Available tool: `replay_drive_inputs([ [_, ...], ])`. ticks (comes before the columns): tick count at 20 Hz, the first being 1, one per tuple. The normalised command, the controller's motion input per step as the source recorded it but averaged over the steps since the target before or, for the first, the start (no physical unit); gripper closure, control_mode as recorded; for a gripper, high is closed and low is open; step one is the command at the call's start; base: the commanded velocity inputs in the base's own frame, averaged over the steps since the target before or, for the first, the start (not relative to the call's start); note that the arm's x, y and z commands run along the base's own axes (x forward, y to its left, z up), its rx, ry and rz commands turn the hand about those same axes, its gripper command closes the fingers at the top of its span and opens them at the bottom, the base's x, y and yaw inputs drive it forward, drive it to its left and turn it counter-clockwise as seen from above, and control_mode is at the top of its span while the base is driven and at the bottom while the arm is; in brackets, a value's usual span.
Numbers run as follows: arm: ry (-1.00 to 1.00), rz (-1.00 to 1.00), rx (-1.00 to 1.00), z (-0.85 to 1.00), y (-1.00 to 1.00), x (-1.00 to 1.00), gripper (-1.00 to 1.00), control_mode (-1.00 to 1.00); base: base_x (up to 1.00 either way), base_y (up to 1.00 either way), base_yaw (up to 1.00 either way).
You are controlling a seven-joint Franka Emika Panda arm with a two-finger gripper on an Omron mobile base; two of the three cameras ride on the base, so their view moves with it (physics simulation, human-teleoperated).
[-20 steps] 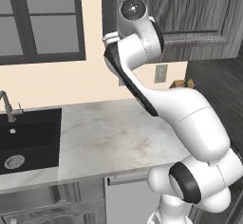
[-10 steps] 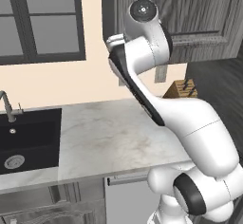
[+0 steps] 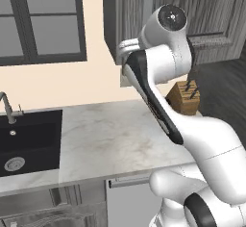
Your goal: Pick the sponge and spray from the cabinet and place them on the counter.
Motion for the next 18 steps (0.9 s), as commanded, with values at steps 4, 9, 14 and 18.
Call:
replay_drive_inputs([
  [4, -0.04, 0.13, 0.07, 0.00, -0.20, -0.35, 1.00, -1.00, 0.00, 0.00, 0.00],
  [9, -0.04, 0.14, 0.05, 0.02, -0.23, -0.33, 1.00, -1.00, 0.00, 0.00, 0.00],
  [14, -0.03, 0.11, 0.08, 0.09, -0.29, -0.31, 1.00, -1.00, 0.00, 0.00, 0.00],
  [18, -0.02, 0.10, 0.07, 0.16, -0.28, -0.28, 1.00, -1.00, 0.00, 0.00, 0.00],
])
